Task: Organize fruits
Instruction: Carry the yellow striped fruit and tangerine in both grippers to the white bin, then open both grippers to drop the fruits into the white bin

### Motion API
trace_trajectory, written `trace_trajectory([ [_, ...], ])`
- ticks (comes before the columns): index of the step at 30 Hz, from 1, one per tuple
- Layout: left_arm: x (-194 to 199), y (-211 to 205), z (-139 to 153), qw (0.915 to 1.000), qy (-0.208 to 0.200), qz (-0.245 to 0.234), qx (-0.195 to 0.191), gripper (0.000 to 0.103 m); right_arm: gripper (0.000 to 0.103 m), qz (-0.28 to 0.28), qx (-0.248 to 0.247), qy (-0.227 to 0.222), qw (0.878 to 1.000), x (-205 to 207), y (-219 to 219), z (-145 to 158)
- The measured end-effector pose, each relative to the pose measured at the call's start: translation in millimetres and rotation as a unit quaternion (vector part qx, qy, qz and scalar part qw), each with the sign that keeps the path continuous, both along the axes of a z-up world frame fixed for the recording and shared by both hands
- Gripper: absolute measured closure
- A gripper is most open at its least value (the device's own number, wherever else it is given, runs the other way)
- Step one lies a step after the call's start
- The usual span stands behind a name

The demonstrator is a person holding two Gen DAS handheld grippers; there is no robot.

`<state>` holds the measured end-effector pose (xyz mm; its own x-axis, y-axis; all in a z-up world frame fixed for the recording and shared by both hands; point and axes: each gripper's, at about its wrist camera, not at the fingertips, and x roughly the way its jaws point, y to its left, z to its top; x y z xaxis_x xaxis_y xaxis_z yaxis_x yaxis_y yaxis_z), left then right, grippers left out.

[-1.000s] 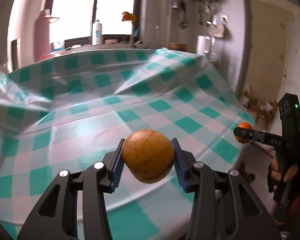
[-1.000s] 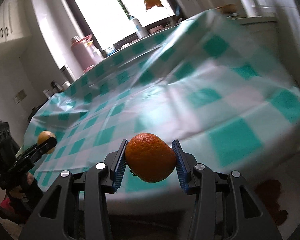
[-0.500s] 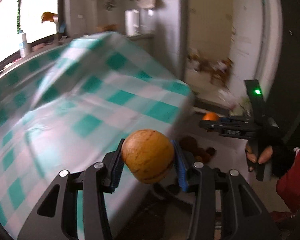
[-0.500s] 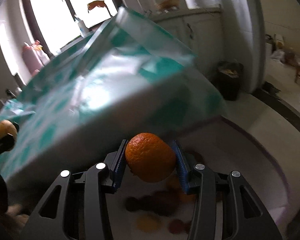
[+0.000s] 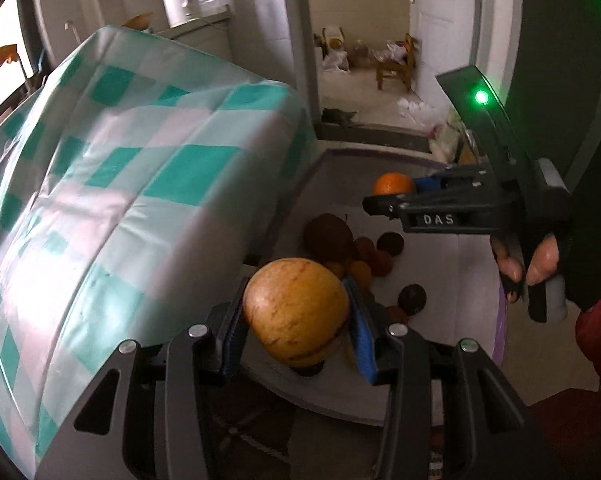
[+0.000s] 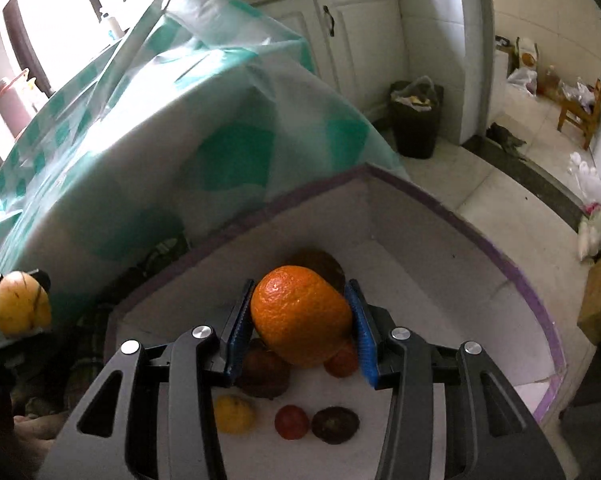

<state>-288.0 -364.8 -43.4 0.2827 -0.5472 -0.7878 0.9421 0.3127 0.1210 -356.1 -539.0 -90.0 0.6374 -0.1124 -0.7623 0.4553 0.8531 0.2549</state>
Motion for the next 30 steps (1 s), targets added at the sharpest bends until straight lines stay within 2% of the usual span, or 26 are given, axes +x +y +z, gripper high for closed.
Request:
trace_trajectory([
  [14, -23, -29, -16, 0.9985, -0.014, -0.046, 0.027, 0.058, 0.059, -0.009, -0.007, 0.01, 1.0, -10, -5, 2],
  [24, -27, -41, -38, 0.9965, -0.014, -0.061, 0.055, 0.058, 0.059, -0.019, 0.005, 0.022, 1.0, -15, -11, -10],
  [30, -27, -53, -57, 0.9944, -0.012, -0.066, 0.082, 0.058, 0.059, -0.023, 0.008, 0.063, 0.998, -11, -11, -24],
])
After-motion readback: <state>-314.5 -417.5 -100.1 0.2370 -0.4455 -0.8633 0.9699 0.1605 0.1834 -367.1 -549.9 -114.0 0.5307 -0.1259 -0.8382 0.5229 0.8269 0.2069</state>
